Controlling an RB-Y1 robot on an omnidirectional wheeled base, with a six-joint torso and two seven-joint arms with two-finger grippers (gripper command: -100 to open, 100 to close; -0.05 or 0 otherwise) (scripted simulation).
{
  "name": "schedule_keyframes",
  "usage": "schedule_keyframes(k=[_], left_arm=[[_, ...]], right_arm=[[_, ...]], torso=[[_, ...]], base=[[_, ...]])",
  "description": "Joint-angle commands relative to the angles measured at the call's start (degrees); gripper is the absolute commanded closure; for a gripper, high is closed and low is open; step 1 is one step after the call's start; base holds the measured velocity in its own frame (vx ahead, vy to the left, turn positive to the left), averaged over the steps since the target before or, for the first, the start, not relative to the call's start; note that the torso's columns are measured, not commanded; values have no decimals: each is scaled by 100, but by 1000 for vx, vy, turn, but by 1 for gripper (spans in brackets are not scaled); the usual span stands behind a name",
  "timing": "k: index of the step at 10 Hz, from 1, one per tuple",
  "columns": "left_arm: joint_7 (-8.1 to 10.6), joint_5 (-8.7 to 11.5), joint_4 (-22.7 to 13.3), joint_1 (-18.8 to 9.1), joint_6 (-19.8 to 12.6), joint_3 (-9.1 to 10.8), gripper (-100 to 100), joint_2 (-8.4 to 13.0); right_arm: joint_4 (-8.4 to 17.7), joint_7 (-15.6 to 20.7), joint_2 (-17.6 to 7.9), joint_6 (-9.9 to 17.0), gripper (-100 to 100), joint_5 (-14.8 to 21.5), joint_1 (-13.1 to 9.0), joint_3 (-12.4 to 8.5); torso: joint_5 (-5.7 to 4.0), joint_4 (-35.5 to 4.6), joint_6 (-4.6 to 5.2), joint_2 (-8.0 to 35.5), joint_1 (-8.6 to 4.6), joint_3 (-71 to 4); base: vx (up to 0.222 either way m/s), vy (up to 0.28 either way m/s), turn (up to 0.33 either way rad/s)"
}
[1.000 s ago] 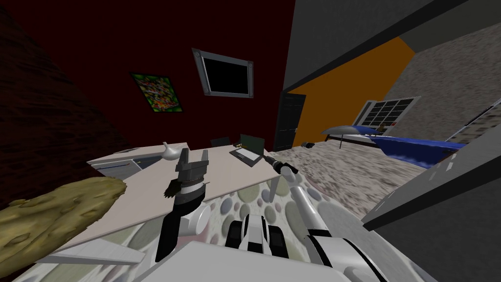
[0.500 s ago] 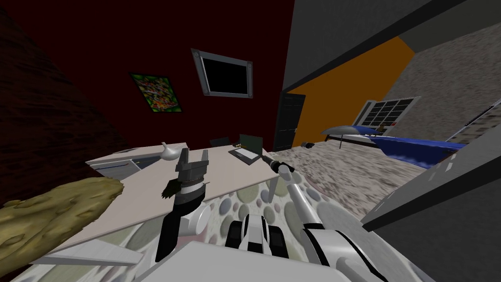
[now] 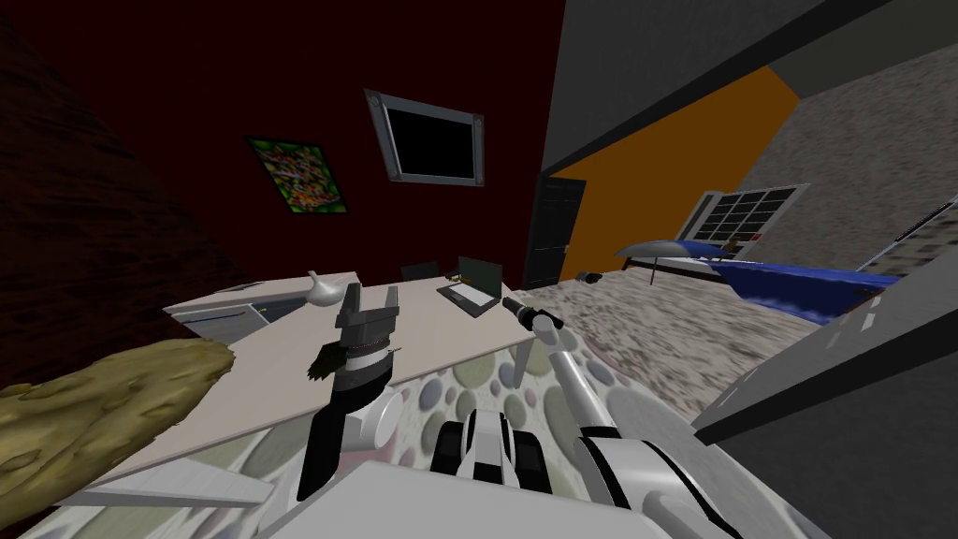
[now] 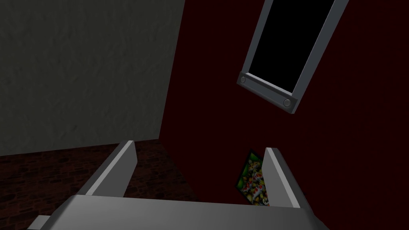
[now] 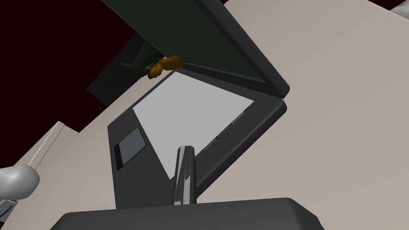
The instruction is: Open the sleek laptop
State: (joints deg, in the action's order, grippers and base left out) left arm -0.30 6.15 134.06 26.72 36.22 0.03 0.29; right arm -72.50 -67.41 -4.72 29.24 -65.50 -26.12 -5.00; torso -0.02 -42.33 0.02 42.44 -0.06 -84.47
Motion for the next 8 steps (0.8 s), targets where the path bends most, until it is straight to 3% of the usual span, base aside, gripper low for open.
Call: schedule_keyframes(k=[1,8], left_arm=[[0,0,0,-1,0,0,0,0],[0,0,0,0,0,0,0,1]], right_arm=[[2,42,-117,-44,-100,-124,19,2],[100,333,-470,-402,-100,-817,110,-10]], torso=[[2,2,-6,-11,7,-6],[3,4,-2,-12,10,-8]], base=[[6,-39,183],[18,-100,238]])
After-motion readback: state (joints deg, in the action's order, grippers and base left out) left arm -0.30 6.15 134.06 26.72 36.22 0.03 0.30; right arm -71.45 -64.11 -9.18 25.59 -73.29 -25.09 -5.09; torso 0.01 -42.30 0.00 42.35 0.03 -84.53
